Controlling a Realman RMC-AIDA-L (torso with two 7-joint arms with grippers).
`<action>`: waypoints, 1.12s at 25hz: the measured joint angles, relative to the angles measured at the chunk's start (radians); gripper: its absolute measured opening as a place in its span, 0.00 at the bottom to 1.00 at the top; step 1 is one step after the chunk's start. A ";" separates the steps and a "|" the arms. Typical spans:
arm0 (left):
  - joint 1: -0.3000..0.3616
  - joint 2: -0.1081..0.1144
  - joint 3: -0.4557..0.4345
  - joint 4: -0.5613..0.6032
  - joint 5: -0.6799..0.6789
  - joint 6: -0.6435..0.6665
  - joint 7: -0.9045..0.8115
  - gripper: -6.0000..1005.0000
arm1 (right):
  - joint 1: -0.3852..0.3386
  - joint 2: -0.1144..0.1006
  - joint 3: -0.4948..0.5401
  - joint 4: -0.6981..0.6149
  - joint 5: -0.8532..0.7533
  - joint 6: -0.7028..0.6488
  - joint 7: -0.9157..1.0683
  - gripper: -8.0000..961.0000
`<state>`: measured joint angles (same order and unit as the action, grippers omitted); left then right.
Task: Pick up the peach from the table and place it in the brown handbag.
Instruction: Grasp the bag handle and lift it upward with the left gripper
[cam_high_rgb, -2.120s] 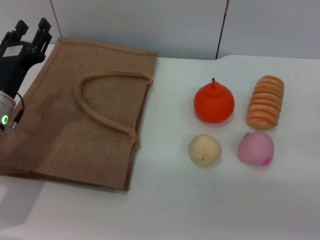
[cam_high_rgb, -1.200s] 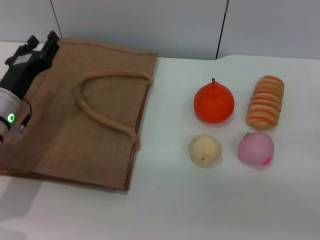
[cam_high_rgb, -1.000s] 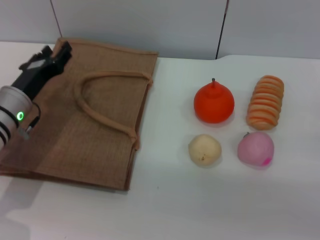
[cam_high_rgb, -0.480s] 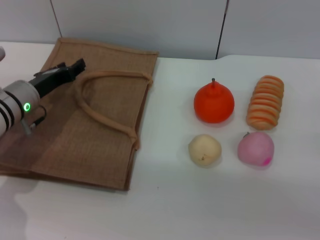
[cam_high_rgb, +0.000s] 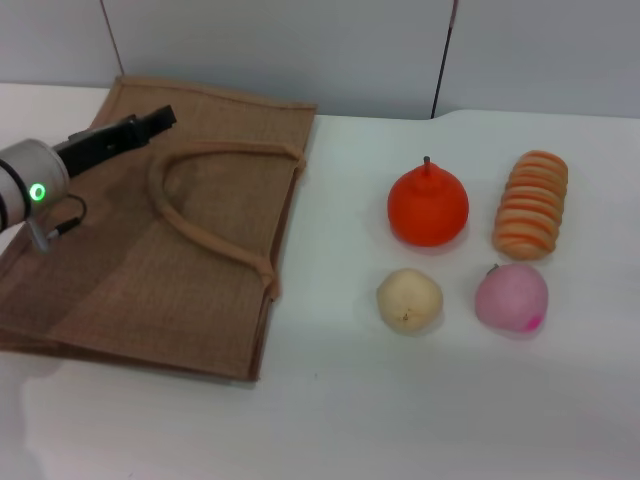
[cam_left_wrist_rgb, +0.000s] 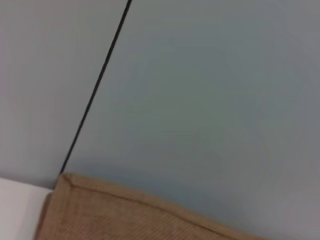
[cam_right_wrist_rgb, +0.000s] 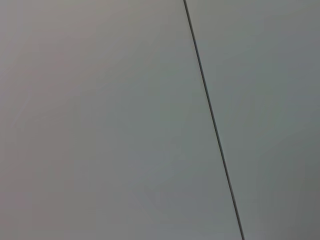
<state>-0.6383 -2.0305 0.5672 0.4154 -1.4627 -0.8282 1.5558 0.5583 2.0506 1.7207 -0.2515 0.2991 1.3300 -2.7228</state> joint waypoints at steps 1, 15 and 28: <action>0.005 0.000 0.010 0.027 0.028 -0.014 -0.053 0.56 | 0.000 0.000 0.000 0.000 0.000 0.000 0.000 0.71; 0.057 0.003 0.216 0.351 0.478 -0.051 -0.772 0.55 | 0.007 0.000 0.003 0.000 0.000 -0.014 0.000 0.71; -0.017 0.003 0.218 0.320 0.649 -0.041 -0.841 0.53 | 0.011 0.000 0.001 0.005 0.000 -0.023 0.000 0.71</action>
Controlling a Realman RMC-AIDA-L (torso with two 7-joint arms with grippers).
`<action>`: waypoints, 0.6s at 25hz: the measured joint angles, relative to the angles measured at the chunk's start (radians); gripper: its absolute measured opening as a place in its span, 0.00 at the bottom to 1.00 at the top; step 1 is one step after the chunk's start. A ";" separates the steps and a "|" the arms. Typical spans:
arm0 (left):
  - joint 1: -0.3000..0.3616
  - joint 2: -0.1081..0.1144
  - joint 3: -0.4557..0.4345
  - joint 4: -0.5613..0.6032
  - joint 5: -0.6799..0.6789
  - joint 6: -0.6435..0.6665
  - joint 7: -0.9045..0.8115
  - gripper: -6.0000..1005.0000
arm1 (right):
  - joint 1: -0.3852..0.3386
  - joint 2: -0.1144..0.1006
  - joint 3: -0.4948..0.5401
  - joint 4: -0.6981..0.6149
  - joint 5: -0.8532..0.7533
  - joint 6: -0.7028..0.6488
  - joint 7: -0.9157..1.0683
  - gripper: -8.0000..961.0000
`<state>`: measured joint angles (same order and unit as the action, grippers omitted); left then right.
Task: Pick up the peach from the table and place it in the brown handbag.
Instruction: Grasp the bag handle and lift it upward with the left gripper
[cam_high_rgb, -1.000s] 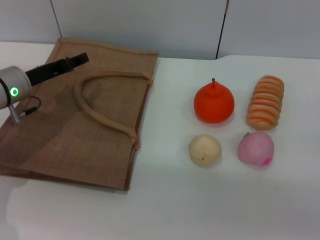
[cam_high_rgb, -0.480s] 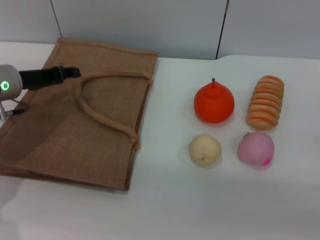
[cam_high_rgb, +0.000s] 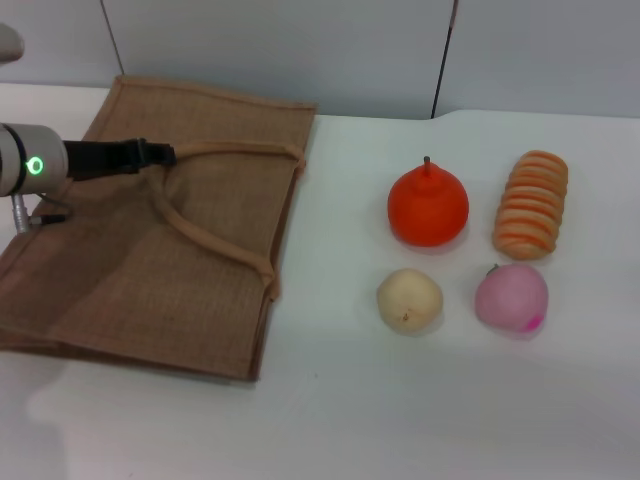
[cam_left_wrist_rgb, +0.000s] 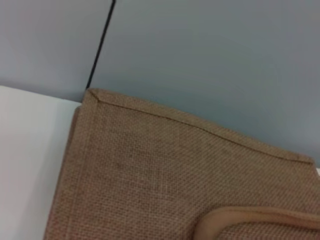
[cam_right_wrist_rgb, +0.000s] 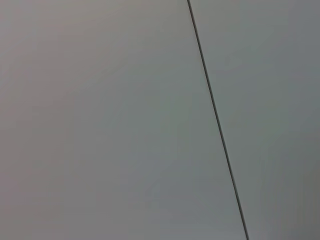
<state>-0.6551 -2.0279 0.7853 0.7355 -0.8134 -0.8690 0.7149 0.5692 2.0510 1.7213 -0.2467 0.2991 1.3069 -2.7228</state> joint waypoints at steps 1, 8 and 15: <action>-0.006 0.001 0.000 -0.008 0.000 0.002 0.005 0.53 | 0.000 0.000 0.000 0.000 0.000 0.000 0.000 0.71; -0.044 0.009 0.000 -0.079 0.027 0.035 0.008 0.53 | 0.000 0.000 0.003 0.002 0.000 0.000 0.000 0.71; -0.078 0.011 -0.001 -0.134 0.067 0.081 0.006 0.52 | 0.001 0.000 -0.002 0.004 0.000 0.000 0.000 0.71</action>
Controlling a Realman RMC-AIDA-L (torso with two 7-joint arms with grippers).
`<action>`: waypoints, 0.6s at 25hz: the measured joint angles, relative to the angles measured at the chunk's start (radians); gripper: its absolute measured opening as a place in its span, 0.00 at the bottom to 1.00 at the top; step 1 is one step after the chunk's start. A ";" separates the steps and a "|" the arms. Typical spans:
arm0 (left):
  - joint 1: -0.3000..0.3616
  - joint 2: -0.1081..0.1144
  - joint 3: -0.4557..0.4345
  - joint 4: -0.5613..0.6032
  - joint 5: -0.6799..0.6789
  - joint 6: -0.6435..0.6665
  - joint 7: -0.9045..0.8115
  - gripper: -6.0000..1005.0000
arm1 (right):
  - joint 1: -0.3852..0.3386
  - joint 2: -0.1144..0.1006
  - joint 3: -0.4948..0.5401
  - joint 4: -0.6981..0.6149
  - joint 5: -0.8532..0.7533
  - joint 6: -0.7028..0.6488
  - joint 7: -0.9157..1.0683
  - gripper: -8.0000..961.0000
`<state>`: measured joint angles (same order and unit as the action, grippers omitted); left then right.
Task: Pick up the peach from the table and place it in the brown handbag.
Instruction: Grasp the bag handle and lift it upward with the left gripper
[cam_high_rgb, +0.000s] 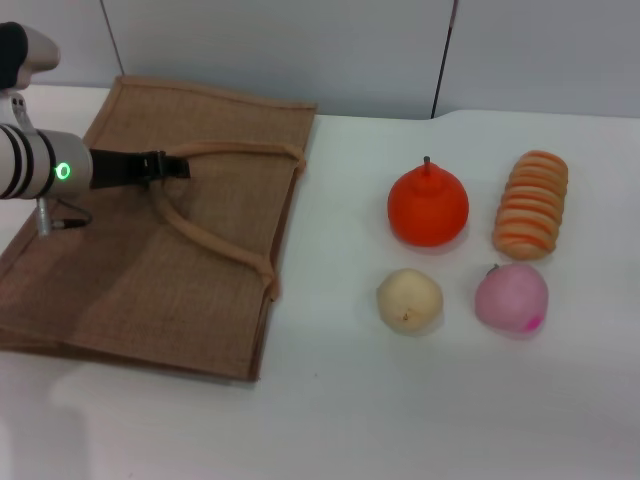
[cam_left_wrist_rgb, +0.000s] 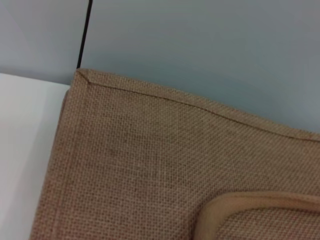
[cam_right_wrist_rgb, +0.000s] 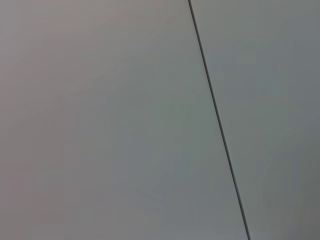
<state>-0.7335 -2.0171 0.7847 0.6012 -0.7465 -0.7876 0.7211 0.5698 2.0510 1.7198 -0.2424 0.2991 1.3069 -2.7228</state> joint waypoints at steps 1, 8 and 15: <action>-0.002 0.001 0.000 -0.003 0.000 0.002 0.001 0.52 | 0.001 0.000 0.000 0.000 0.000 0.000 0.000 0.71; -0.022 0.014 0.001 -0.048 0.009 0.024 0.004 0.51 | 0.008 0.000 0.000 -0.002 0.000 0.000 0.000 0.71; -0.041 0.026 0.001 -0.085 0.010 0.028 0.004 0.50 | 0.010 0.000 0.000 -0.005 0.000 0.000 0.000 0.71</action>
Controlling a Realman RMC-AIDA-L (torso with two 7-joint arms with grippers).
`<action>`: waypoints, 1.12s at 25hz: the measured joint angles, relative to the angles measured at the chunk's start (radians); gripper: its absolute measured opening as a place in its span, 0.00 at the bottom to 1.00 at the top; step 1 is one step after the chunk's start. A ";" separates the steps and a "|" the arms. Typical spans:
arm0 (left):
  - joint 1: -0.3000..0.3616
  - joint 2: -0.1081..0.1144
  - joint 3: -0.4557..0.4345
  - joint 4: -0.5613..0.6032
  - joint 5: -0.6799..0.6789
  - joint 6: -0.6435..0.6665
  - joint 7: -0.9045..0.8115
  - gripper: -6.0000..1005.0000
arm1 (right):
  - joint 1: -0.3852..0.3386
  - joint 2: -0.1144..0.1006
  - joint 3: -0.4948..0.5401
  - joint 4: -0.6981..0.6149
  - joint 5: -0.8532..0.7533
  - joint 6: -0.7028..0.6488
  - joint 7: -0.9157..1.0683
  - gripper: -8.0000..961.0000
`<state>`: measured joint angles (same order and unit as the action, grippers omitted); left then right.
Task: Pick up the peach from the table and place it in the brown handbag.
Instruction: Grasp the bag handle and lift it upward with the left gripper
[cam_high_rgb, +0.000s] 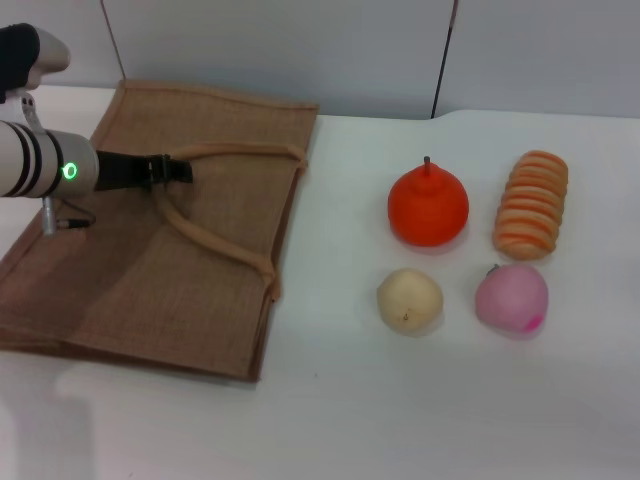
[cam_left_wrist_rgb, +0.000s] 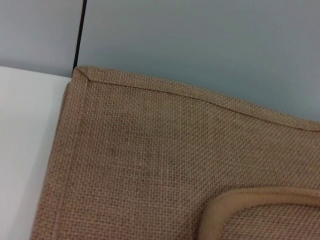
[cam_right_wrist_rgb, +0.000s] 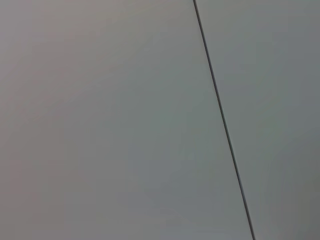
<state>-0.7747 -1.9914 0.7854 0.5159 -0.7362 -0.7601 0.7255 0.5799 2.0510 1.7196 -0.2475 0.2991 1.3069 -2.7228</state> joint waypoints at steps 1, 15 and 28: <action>0.000 0.000 0.000 0.000 0.000 0.000 0.000 0.50 | 0.000 0.000 0.000 -0.001 0.000 0.000 0.000 0.71; 0.003 0.000 0.000 -0.001 0.000 -0.011 0.000 0.20 | -0.001 0.000 0.003 -0.001 0.000 0.000 0.000 0.71; 0.051 -0.008 -0.014 0.034 -0.252 -0.095 0.196 0.13 | -0.006 -0.002 -0.001 0.004 -0.066 0.014 0.022 0.71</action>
<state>-0.7236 -1.9992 0.7715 0.5500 -0.9886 -0.8547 0.9213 0.5737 2.0489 1.7184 -0.2431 0.2327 1.3206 -2.7009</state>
